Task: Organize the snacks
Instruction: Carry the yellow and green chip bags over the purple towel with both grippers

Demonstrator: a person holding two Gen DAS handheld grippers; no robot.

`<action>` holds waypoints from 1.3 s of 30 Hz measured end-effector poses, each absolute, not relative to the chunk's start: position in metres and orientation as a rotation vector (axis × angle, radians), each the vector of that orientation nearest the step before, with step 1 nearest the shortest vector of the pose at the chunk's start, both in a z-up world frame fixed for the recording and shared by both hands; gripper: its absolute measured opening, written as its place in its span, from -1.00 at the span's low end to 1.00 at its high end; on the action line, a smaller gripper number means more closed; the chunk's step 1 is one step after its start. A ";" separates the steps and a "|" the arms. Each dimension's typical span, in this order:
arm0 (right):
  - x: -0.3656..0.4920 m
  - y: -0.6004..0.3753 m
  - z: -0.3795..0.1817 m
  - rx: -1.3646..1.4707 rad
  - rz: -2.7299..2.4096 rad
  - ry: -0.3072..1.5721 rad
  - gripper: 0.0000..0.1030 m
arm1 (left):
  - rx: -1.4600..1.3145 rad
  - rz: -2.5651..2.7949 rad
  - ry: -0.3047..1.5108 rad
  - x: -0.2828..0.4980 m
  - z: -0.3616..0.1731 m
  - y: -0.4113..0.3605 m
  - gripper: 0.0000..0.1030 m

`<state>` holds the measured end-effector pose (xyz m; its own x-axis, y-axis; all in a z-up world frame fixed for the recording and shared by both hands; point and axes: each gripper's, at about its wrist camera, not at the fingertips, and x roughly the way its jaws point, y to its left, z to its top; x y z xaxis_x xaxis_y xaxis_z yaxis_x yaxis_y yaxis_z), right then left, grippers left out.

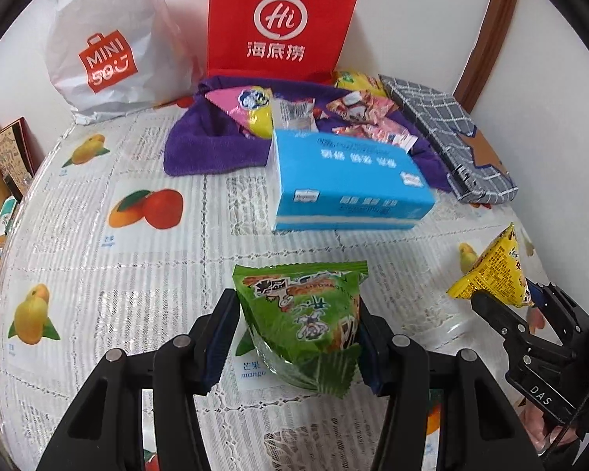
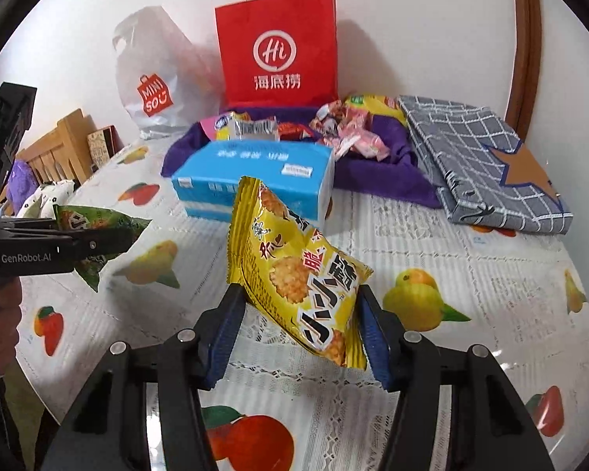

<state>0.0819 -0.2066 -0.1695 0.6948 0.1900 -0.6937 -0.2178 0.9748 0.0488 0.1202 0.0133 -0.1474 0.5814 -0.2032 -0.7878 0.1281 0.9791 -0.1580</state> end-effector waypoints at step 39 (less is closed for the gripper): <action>0.257 -0.194 -0.085 0.005 0.224 0.650 0.10 | -0.115 -0.123 0.858 0.250 -0.067 0.033 0.01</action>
